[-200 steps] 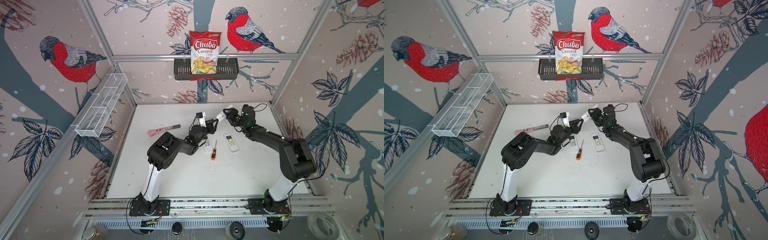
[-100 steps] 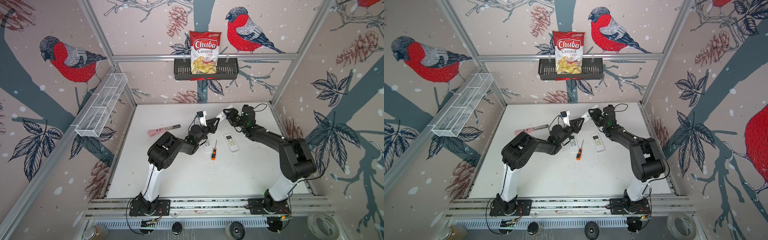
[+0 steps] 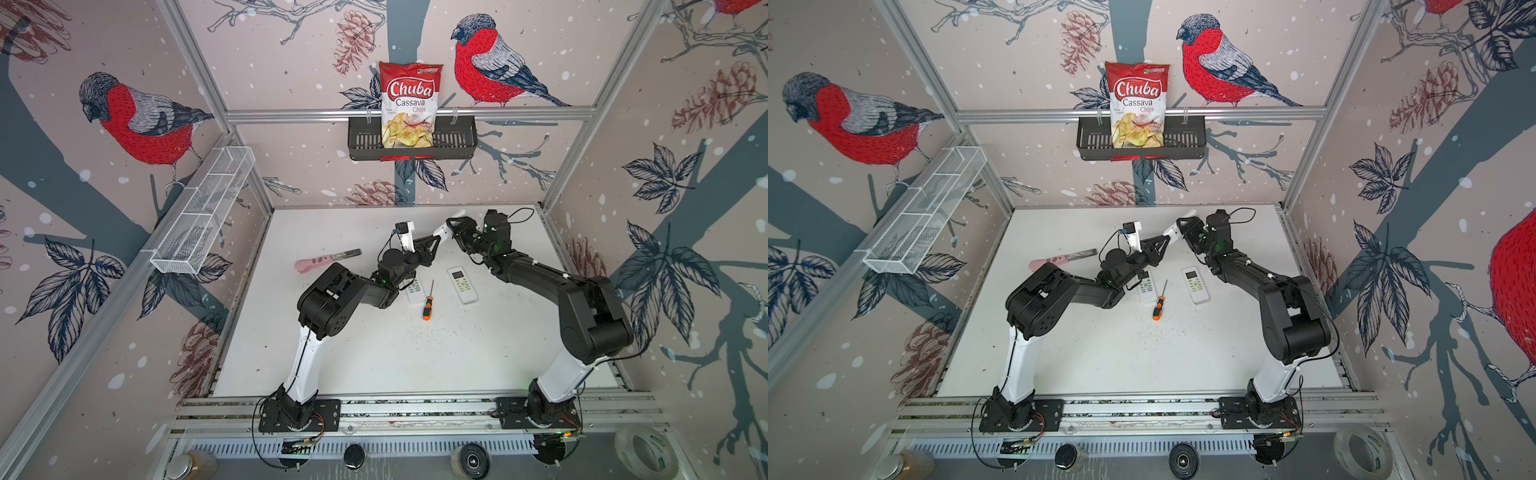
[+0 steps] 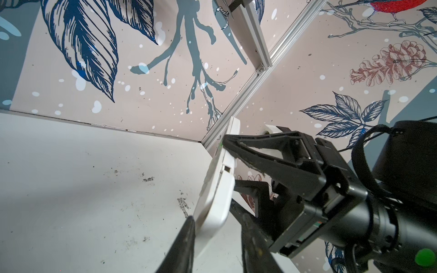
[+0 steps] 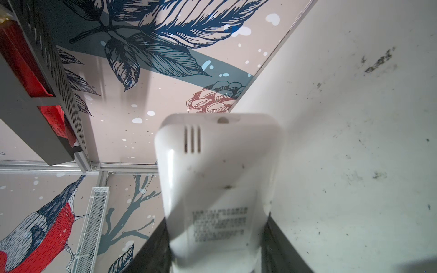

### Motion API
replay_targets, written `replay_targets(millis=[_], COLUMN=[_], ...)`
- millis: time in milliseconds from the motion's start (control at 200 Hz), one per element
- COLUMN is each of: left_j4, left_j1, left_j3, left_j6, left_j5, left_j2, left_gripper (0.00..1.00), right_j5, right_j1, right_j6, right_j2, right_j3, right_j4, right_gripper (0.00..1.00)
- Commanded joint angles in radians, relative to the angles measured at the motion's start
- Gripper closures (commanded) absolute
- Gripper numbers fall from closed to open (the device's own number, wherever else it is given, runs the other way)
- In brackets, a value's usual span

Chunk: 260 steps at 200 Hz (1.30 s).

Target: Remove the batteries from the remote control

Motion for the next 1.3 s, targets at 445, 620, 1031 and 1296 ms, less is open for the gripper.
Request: replay_targets(millis=[445, 620, 1031, 1296], left_j4=[0.037, 0.027, 0.005, -0.005], left_j1=[-0.012, -0.012, -0.015, -0.021], left_j3=[0.010, 0.020, 0.064, 0.062], left_j6=[-0.013, -0.009, -0.017, -0.010], left_j5=[0.013, 0.012, 0.018, 0.015], left_j2=[0.008, 0.012, 0.034, 0.032], left_gripper=[0.68, 0.68, 0.70, 0.64], right_j5=[0.007, 0.006, 0.005, 0.005], right_j1=[-0.001, 0.002, 0.002, 0.001], right_j6=[-0.007, -0.008, -0.012, -0.013], right_j2=[0.010, 0.004, 0.004, 0.013], right_j3=[0.001, 0.001, 0.000, 0.003], right_j4=[0.045, 0.044, 0.040, 0.039], right_gripper=[0.65, 0.65, 0.65, 0.65])
